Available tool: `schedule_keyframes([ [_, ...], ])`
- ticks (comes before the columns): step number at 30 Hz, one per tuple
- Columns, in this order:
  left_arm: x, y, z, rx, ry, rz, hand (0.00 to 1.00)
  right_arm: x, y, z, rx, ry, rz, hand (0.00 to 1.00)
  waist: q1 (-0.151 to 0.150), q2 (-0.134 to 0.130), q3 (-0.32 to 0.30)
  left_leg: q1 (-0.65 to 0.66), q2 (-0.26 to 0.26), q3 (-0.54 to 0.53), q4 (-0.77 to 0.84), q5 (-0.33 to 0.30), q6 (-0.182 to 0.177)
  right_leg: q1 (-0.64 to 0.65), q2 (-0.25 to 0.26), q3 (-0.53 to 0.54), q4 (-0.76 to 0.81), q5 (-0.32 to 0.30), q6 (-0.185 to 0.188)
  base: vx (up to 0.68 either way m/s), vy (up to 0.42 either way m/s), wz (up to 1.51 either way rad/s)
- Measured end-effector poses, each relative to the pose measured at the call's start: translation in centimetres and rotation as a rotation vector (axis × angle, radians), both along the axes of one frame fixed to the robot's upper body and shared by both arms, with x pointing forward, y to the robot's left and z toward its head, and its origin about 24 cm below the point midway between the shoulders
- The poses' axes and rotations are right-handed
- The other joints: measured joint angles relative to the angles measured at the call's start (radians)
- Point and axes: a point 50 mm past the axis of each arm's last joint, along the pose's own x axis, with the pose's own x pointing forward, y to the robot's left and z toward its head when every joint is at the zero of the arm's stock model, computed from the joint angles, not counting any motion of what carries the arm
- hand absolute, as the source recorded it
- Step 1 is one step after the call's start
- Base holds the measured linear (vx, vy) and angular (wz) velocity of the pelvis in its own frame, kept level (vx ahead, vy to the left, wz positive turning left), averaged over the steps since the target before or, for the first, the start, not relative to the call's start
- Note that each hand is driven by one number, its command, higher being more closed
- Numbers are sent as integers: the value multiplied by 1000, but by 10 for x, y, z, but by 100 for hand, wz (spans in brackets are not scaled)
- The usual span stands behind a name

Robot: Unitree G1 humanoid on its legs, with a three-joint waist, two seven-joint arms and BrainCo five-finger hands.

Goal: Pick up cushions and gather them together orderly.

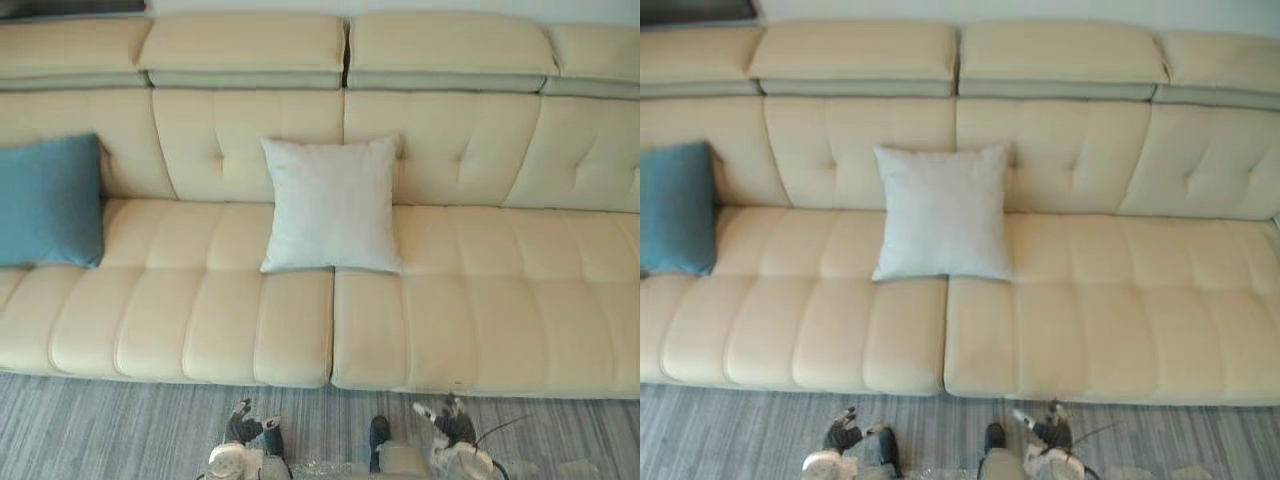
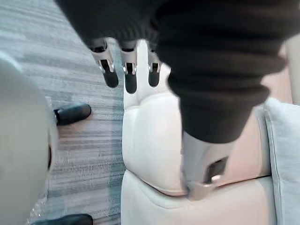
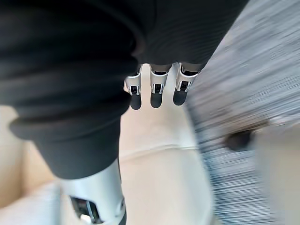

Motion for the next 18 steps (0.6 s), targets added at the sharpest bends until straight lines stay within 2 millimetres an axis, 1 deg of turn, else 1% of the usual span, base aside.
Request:
schedule_keyframes([
  [4,-2,1,-1,2,12,0,0,-5,-8,-3,-10,32,-16,0,-2,-7,-19,15,-11,-1,0,-6,5,30,-6,8,-33,13,7,39,33,-1],
  [9,-2,4,-1,20,20,-20,0,-11,-5,-8,-12,81,13,0,-2,-17,-22,49,-15,-3,-1,-9,5,62,-8,13,-52,22,8,-19,12,-4],
  [11,0,5,0,26,14,-23,0,-7,-4,-9,-7,89,18,0,-3,-20,-22,45,-19,6,-2,-9,5,50,-8,32,-65,33,11,-79,20,-28],
  [12,3,8,1,34,9,-24,0,2,-2,-7,-5,73,27,0,-1,-27,-12,35,-23,24,-3,-10,4,22,-8,62,-65,48,13,-74,24,-39],
  [13,3,9,1,38,7,-24,0,6,-2,-6,-4,63,32,0,-1,-34,-6,28,-25,32,-1,-10,4,8,-8,73,-66,56,15,-104,29,-48],
  [14,6,11,2,47,1,-25,0,13,0,-4,-4,48,40,0,-1,-35,-4,10,-26,39,5,-15,4,-11,-8,87,-66,69,16,-97,21,-41],
  [15,17,17,6,68,-23,-29,0,23,3,-2,-3,25,60,0,-1,-53,7,-32,-26,57,35,-22,13,-42,-9,103,-69,100,24,-123,5,-45],
  [16,34,22,13,90,-61,-34,0,32,6,1,-4,1,76,0,-1,-67,27,-95,-9,60,114,-43,38,-85,-4,98,-56,153,36,-106,-13,-36],
  [17,39,22,15,92,-73,-36,0,35,6,2,-6,-4,81,0,3,-62,35,-112,6,61,141,-56,40,-93,4,93,-58,180,46,-171,-22,-33],
  [18,52,22,22,94,-122,-29,0,41,9,5,-11,-19,106,0,8,-49,50,-146,58,81,183,-61,61,-102,25,64,-25,193,46,-155,-10,-16],
])
